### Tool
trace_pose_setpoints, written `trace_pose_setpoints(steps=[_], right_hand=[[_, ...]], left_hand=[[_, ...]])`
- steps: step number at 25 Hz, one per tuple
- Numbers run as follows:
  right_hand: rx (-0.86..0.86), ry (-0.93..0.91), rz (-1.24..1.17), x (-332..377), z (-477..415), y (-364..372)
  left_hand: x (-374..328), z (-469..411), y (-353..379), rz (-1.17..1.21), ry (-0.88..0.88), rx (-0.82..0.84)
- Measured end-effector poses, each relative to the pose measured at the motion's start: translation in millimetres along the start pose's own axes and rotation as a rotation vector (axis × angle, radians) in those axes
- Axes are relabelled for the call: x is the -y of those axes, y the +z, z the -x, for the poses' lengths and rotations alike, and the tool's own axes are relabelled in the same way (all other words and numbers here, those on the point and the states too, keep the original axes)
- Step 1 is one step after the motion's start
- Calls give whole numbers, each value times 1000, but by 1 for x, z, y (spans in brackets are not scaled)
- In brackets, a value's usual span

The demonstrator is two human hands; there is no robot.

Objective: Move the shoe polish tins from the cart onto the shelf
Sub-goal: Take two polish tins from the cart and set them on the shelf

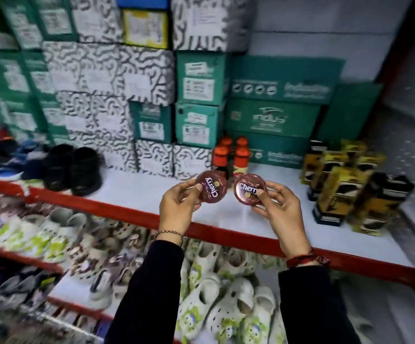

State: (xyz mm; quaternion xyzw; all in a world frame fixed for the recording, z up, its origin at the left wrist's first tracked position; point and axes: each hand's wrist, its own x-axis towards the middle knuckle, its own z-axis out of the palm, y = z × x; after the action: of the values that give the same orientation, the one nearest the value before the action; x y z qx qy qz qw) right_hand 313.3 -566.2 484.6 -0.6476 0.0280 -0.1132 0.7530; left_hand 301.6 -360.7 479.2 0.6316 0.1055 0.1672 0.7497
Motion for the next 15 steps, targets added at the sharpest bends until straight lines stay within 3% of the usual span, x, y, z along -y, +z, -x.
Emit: trace_pose_setpoints(steps=[7,12,15], right_hand=[[-191,103,110,-18,-33,-60],[-278,114,317,-30,-48,-73],[-297,88,506,-29,-55,-76]], left_hand=[[31,-22,94,-411,-81,193],[41,-32,114,-563,-147,206],[38,-37,114,-734,-91,189]])
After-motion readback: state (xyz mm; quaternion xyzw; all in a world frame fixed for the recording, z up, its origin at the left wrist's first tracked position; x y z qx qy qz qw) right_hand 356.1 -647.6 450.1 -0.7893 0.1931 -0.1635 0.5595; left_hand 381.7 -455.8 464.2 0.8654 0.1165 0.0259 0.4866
